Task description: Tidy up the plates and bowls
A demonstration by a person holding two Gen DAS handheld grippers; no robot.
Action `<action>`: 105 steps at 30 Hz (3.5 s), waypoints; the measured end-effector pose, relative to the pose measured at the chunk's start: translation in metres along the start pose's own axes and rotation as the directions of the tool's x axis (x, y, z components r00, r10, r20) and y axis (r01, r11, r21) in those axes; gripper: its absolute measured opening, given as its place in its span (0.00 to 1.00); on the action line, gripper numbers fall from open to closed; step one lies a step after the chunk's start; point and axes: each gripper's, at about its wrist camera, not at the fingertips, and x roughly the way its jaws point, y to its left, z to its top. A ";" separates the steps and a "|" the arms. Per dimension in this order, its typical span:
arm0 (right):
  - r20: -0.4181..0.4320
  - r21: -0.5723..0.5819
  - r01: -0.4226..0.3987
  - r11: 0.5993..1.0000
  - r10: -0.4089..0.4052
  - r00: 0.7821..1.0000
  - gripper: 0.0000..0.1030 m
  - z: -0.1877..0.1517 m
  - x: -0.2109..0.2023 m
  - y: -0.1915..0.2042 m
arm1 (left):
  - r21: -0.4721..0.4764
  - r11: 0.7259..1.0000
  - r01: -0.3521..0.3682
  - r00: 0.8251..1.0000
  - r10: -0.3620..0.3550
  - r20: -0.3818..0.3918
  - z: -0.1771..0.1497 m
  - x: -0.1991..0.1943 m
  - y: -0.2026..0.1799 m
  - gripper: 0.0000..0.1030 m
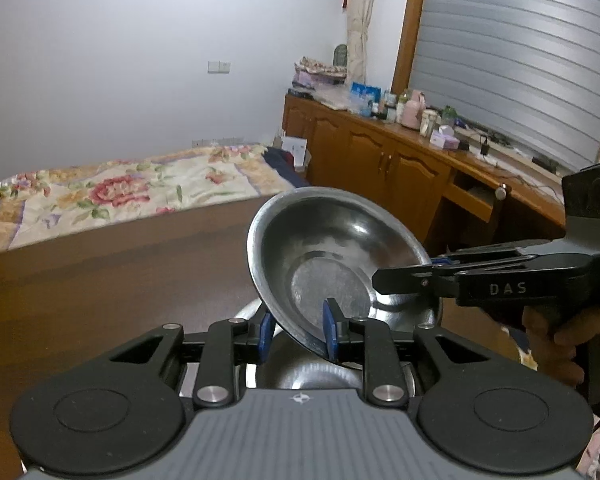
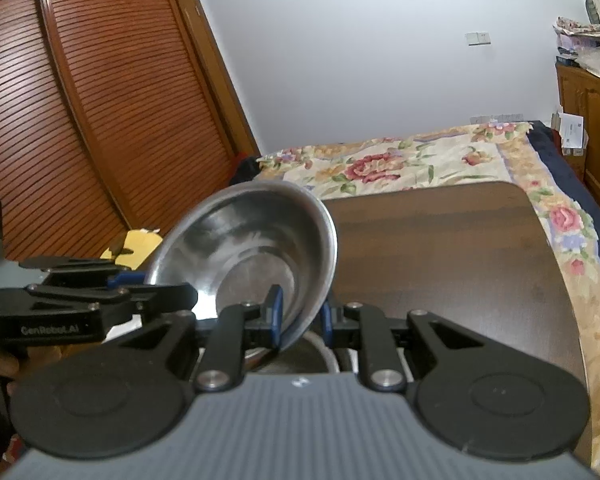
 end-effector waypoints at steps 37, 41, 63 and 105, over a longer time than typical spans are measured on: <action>0.085 -0.101 0.162 0.982 -0.154 0.984 0.20 -0.061 -0.001 0.028 | 0.050 0.987 -0.150 0.987 0.152 -0.053 -0.051 0.013 -0.009 0.30; 0.092 -0.118 0.182 0.976 -0.172 0.981 0.20 -0.061 -0.001 0.030 | 0.032 0.985 -0.169 0.984 0.170 -0.047 -0.052 0.011 -0.012 0.30; 0.119 -0.178 0.225 0.958 -0.206 0.971 0.21 -0.062 0.003 0.037 | -0.051 0.976 -0.211 0.977 0.212 0.015 -0.054 -0.004 -0.016 0.32; 0.131 -0.061 0.197 0.979 -0.187 0.973 0.62 -0.074 0.006 0.022 | -0.119 0.957 -0.265 0.960 0.273 0.057 -0.078 0.003 -0.009 0.50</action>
